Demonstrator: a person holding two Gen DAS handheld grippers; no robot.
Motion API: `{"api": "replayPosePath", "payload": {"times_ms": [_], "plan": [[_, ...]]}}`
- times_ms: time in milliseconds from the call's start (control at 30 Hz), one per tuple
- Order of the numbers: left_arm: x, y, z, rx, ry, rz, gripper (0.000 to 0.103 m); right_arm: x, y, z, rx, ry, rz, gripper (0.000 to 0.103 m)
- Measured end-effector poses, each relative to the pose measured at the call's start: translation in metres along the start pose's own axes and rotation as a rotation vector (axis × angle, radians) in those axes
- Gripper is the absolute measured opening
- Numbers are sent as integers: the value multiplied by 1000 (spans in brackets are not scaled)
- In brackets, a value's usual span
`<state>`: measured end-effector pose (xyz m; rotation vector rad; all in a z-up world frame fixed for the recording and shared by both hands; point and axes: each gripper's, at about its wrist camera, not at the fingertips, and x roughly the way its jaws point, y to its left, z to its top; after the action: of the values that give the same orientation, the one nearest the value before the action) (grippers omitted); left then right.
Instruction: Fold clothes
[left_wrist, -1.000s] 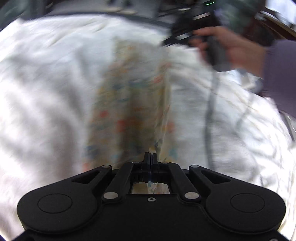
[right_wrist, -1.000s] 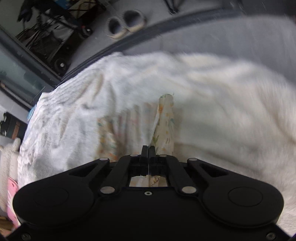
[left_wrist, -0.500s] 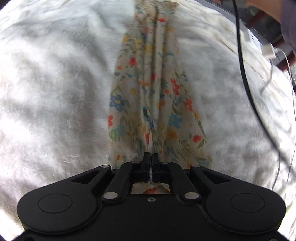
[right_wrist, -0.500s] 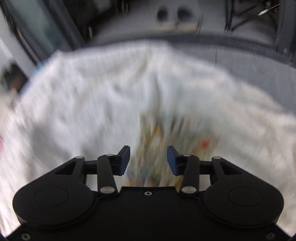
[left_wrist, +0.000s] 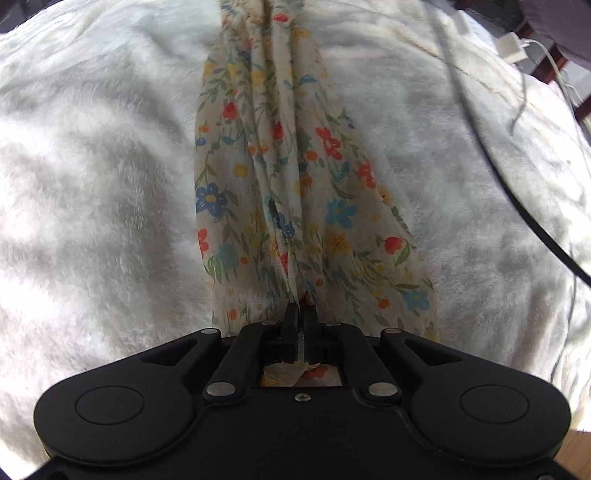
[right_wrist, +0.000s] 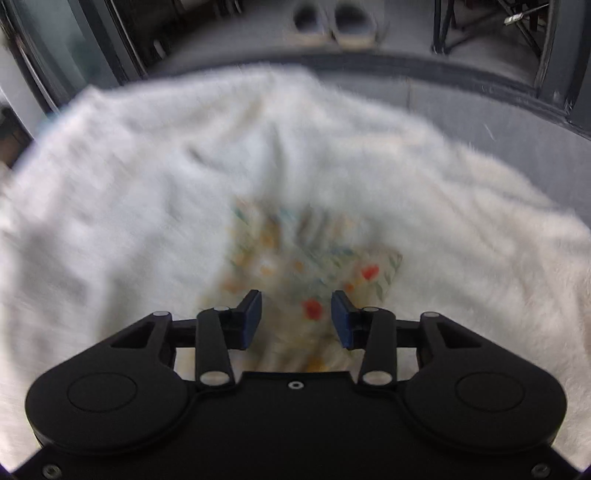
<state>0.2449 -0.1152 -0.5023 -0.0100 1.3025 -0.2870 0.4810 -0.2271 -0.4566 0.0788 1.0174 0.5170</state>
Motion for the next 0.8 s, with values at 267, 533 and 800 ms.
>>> {"api": "replayPosePath", "payload": {"times_ms": [267, 533, 800], "plan": [[-25, 17, 18, 42, -37, -166, 4, -81, 12, -143, -132, 349, 206, 65], [-40, 26, 115, 125, -168, -173, 5, -86, 50, -254, -68, 475, 301, 34], [41, -13, 166, 185, -151, -52, 5, -105, 33, -272, 223, 433, 277, 2]]}}
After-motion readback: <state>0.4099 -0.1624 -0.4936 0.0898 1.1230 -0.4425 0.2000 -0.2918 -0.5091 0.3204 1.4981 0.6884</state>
